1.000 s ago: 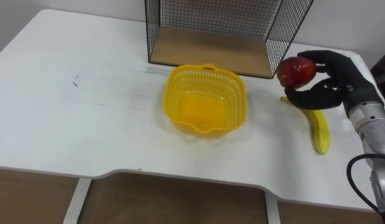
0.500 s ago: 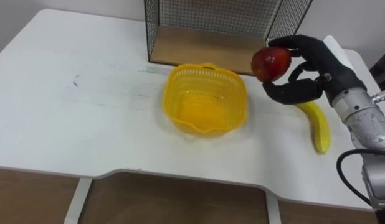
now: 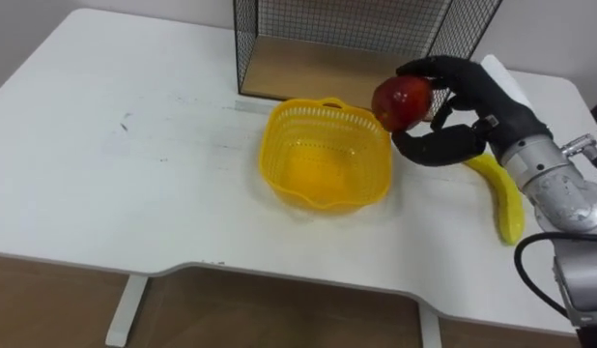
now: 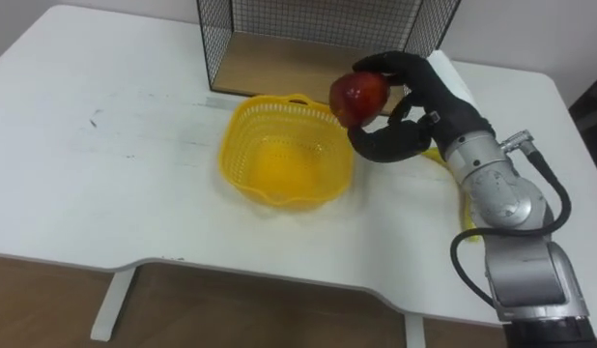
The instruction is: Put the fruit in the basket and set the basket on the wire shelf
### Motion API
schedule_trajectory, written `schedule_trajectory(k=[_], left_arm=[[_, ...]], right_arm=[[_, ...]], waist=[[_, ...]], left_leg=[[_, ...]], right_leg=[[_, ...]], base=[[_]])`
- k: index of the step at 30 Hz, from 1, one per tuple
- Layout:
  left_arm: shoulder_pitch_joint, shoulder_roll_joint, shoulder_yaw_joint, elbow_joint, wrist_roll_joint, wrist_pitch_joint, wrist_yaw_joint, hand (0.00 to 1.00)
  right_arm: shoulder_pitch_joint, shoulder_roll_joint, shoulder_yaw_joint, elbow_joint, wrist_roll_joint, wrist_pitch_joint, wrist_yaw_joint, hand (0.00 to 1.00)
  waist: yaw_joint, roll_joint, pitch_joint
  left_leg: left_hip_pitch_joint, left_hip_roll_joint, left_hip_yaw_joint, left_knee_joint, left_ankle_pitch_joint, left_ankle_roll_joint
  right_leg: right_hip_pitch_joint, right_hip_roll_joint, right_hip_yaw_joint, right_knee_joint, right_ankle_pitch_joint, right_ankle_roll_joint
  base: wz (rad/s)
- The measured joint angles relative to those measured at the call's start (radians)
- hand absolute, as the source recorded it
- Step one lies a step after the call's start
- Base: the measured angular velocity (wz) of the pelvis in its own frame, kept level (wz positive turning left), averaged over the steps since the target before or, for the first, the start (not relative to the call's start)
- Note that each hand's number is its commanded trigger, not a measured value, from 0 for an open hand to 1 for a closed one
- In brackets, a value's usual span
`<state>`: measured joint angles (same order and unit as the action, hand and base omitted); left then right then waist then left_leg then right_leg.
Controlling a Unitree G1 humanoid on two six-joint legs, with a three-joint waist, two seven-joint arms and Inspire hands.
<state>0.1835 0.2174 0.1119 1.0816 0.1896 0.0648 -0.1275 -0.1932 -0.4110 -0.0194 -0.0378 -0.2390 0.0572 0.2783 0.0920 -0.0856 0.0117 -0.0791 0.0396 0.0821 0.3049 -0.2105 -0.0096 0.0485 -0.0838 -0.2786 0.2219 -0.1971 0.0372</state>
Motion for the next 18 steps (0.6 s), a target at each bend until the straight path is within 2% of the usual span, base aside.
schedule_trajectory(k=[8,18], left_arm=[[-0.014,0.005,-0.019,0.001,0.000,0.000,0.000,0.00],[-0.022,0.009,-0.040,0.005,-0.001,-0.001,0.000,0.00]], right_arm=[[0.000,0.000,0.012,-0.019,0.000,0.000,0.026,1.00],[0.000,0.000,0.078,-0.018,0.000,0.000,0.093,1.00]], waist=[[0.008,-0.001,-0.0006],[0.029,-0.001,-0.0001]], left_leg=[[0.005,0.000,0.001,-0.002,0.000,0.000],[0.001,0.000,-0.004,0.002,0.000,0.000]], right_leg=[[0.001,0.000,0.000,0.001,0.000,0.000],[0.002,0.000,-0.009,0.001,0.000,0.000]], base=[[0.00],[0.01]])
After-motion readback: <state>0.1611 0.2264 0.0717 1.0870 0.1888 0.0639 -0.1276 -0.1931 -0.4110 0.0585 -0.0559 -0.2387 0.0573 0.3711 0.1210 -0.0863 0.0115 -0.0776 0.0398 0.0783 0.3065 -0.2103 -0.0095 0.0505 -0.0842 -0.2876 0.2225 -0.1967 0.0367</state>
